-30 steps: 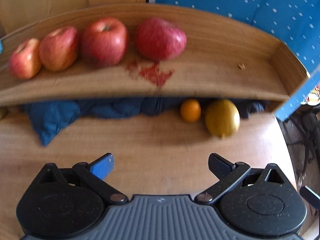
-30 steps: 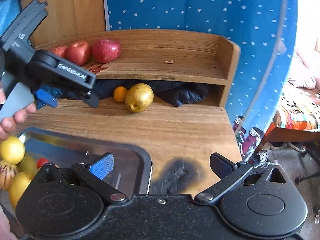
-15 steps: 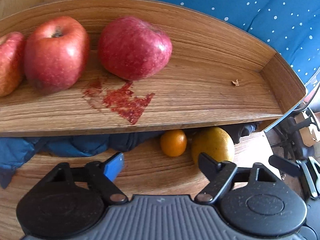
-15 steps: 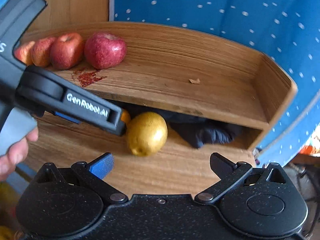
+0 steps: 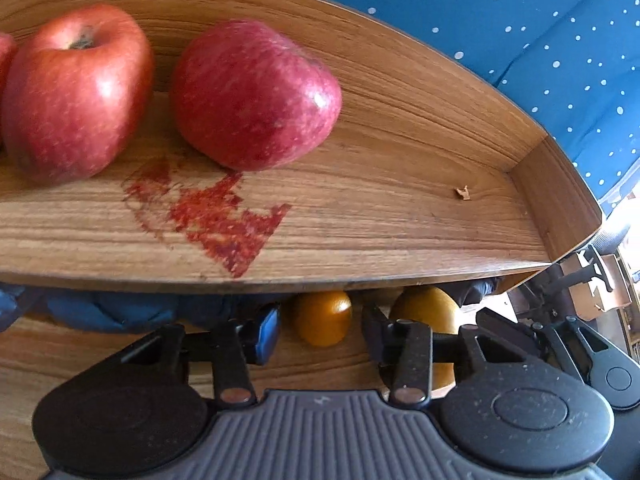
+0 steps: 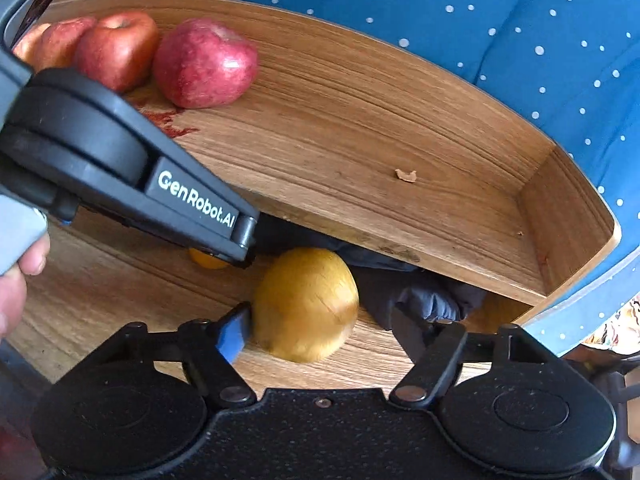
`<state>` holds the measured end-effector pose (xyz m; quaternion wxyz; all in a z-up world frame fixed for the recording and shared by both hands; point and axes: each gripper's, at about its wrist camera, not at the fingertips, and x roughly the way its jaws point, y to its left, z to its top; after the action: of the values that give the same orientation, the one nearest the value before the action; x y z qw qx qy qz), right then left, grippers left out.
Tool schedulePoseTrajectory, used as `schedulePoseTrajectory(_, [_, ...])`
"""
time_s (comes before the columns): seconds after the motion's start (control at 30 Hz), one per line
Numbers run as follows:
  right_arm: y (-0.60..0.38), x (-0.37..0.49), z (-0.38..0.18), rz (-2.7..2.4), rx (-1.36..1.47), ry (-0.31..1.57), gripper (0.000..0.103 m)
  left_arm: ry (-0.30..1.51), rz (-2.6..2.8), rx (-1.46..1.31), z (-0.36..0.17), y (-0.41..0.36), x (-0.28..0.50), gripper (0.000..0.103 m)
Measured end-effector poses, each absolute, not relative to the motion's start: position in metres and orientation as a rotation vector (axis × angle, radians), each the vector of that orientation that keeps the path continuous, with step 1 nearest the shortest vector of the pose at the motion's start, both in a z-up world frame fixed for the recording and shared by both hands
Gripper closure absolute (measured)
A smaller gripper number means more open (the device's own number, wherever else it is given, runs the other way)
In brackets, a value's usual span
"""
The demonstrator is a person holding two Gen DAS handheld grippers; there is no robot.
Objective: Organize fruits
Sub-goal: 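Grasp the small orange with the left gripper while the right gripper grasps the yellow pear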
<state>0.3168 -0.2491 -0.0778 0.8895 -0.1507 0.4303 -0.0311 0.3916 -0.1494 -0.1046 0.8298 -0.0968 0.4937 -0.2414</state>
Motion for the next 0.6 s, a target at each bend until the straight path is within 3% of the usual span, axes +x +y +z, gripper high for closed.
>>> schedulePoseTrajectory(0.43, [-0.253,0.336,-0.082,-0.024,-0.262,0.936,0.035,1.032,-0.547,-0.179,-0.104,-0.146,0.395,0.067])
schedulePoseTrajectory(0.53, [-0.249,0.337,-0.079,-0.026,-0.273,0.918,0.045,1.037,-0.553,-0.173,-0.102,-0.142,0.393,0.068])
schedulePoseTrajectory(0.6, [-0.249,0.334,-0.078,-0.027,-0.264,0.916,0.045,1.041,-0.554,-0.173,-0.100,-0.136,0.388,0.068])
